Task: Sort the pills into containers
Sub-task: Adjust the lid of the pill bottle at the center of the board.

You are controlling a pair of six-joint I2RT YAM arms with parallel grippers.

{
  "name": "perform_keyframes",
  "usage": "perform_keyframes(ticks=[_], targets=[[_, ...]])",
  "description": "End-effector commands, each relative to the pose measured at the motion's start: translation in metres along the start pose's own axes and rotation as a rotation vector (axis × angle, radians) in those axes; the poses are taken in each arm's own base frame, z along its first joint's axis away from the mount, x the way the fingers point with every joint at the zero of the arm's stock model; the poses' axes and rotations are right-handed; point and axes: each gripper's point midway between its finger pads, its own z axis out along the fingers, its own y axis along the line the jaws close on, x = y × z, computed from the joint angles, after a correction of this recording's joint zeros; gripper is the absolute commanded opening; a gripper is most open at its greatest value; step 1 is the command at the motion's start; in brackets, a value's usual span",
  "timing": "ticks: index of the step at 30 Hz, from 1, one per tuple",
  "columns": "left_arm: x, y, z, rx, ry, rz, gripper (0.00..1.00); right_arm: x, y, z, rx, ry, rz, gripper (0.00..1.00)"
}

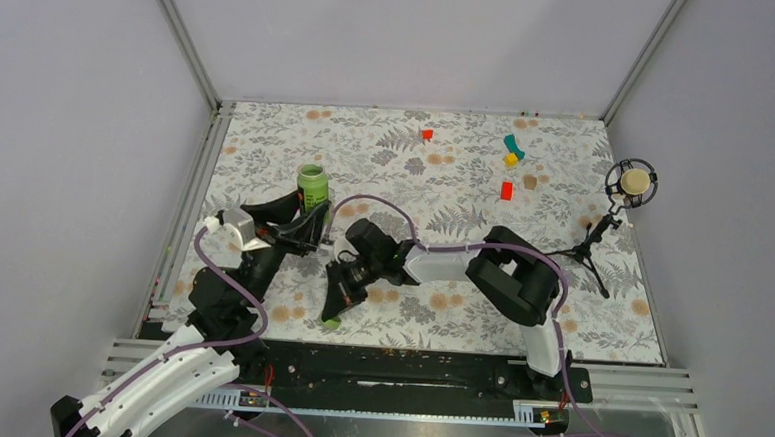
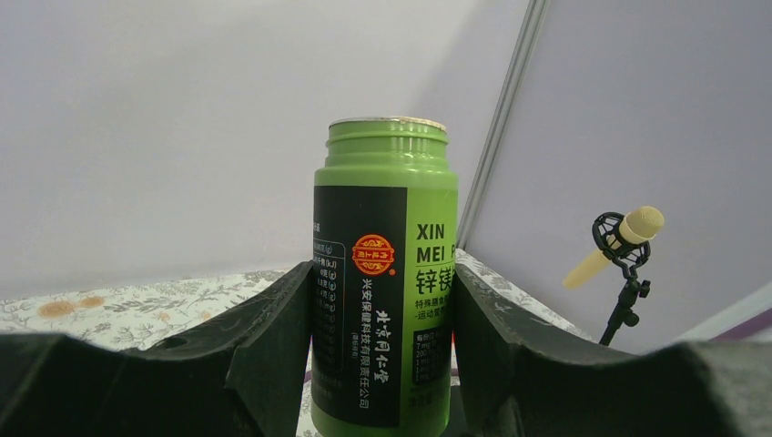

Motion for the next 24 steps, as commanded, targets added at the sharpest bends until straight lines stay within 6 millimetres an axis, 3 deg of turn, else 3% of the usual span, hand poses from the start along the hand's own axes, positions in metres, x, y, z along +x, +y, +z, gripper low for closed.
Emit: perform_keyframes(ticks=[1, 11, 24], targets=[[-0.038, -0.006, 0.008, 0.009, -0.093, -0.019, 0.0, -0.02, 0.022, -0.007, -0.173, -0.01, 0.041, 0.0], [-0.035, -0.006, 0.011, 0.008, -0.083, -0.017, 0.0, -0.044, -0.001, -0.017, -0.286, -0.041, 0.184, 0.03], [-0.034, -0.005, 0.009, 0.002, -0.074, -0.014, 0.0, -0.066, -0.034, -0.022, -0.212, -0.097, 0.265, 0.15]])
